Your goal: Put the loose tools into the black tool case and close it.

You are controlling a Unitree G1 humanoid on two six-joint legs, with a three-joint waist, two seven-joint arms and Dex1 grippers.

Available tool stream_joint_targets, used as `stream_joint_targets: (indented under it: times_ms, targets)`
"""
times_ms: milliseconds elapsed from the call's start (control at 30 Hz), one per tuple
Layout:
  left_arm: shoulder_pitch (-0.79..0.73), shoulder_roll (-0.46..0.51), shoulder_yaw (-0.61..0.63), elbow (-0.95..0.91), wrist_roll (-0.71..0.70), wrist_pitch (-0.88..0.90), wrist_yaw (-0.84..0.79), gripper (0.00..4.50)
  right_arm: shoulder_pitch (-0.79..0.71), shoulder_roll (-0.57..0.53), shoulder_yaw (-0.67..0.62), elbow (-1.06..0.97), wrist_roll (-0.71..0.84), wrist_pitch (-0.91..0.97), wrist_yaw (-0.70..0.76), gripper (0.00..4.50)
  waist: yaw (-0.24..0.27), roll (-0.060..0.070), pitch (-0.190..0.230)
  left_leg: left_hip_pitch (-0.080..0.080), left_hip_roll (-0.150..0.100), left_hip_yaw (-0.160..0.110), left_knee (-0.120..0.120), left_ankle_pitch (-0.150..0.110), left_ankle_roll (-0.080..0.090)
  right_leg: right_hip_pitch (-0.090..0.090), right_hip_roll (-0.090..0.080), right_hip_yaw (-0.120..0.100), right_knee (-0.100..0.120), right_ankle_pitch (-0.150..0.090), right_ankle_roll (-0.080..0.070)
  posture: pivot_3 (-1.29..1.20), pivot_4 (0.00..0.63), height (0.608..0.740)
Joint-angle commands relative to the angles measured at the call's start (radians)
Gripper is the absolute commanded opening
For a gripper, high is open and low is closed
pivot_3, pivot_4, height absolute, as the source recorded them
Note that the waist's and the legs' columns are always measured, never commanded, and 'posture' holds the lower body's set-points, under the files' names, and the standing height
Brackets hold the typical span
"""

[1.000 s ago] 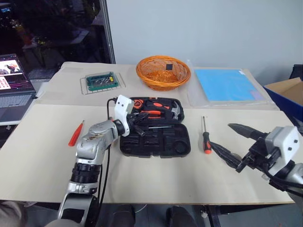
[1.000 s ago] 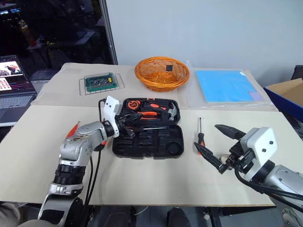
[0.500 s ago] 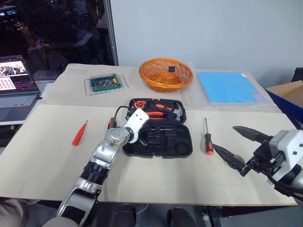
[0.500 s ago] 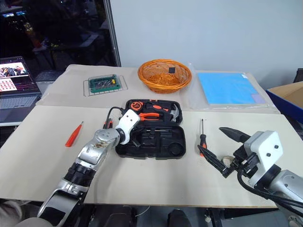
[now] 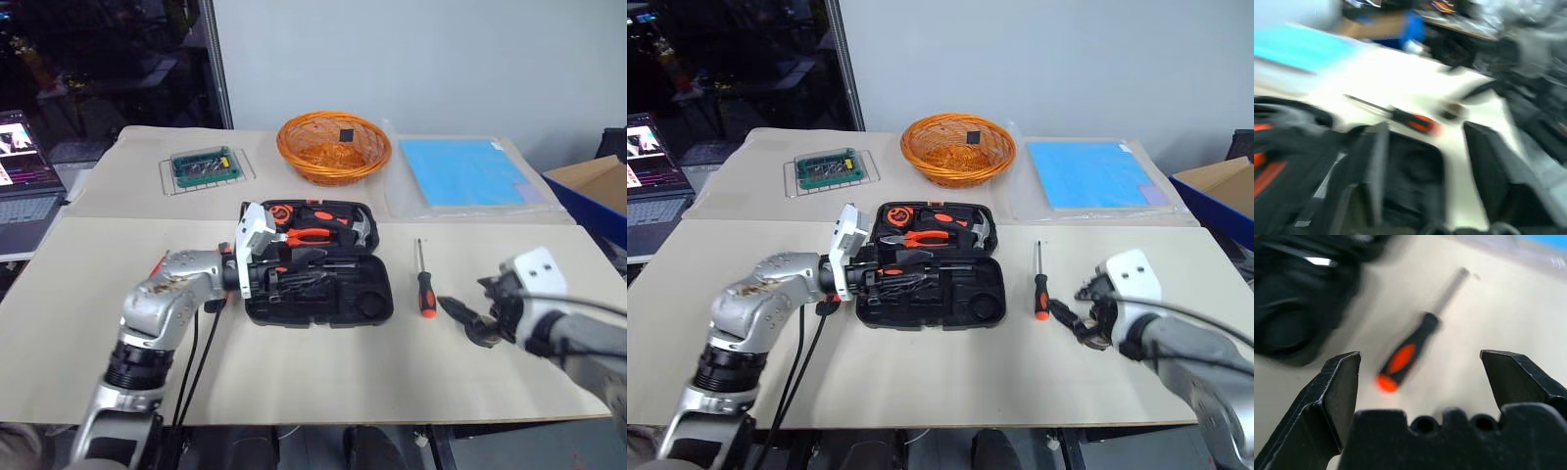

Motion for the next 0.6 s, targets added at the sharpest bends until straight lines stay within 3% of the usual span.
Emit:
stream_joint_targets:
  times_ms: [33, 200, 333, 467, 500, 600]
  targets:
    - [0.011, 0.082, 0.006, -0.12, -0.057, 0.049, -0.048, 4.25, -0.134, 0.058, 0.069, 0.119, -0.02, 0.093, -0.033, 4.5, 0.0, 0.0, 0.001, 0.0, 0.0, 0.0, -0.001, 0.0, 0.0, 0.0, 0.0, 0.0, 0.0, 0.0, 0.0, 0.0, 0.15, 0.74]
    - [0.043, 0.13, 0.041, -0.179, -0.098, 0.091, -0.007, 4.42, -0.267, 0.128, 0.159, 0.263, -0.056, 0.17, -0.032, 4.5, 0.002, -0.001, 0.002, -0.001, 0.0, 0.0, -0.004, 0.0, 0.0, -0.003, 0.001, 0.001, 0.0, 0.002, 0.005, 0.0, 0.15, 0.74]
    - [0.089, 0.143, 0.065, -0.25, -0.126, 0.116, 0.054, 4.5, -0.304, 0.138, 0.21, 0.321, -0.108, 0.19, -0.039, 3.53, 0.006, -0.001, 0.002, -0.003, 0.0, 0.0, -0.007, 0.0, 0.0, -0.007, 0.001, 0.001, 0.0, 0.002, 0.006, 0.0, 0.15, 0.74]
    - [0.141, 0.168, 0.107, -0.299, -0.156, 0.118, 0.074, 4.5, -0.303, 0.126, 0.236, 0.282, -0.158, 0.189, -0.053, 2.12, 0.001, -0.001, 0.002, -0.006, -0.001, 0.0, -0.007, 0.0, 0.0, -0.01, 0.001, 0.001, 0.001, 0.002, 0.006, 0.0, 0.15, 0.74]
    - [0.155, 0.167, 0.113, -0.321, -0.152, 0.11, 0.096, 4.5, -0.286, 0.103, 0.23, 0.253, -0.17, 0.176, -0.046, 1.66, 0.001, -0.001, 0.002, -0.005, 0.0, 0.0, -0.007, 0.0, 0.0, -0.01, 0.001, 0.001, 0.002, 0.002, 0.006, 0.0, 0.15, 0.74]
    - [0.197, 0.14, 0.162, -0.358, -0.186, 0.119, 0.177, 4.5, -0.239, 0.013, 0.23, 0.162, -0.206, 0.115, -0.006, 0.99, 0.011, -0.001, 0.003, -0.005, 0.0, 0.0, -0.007, 0.001, 0.001, -0.01, 0.001, 0.001, 0.003, 0.002, 0.006, 0.0, 0.15, 0.74]
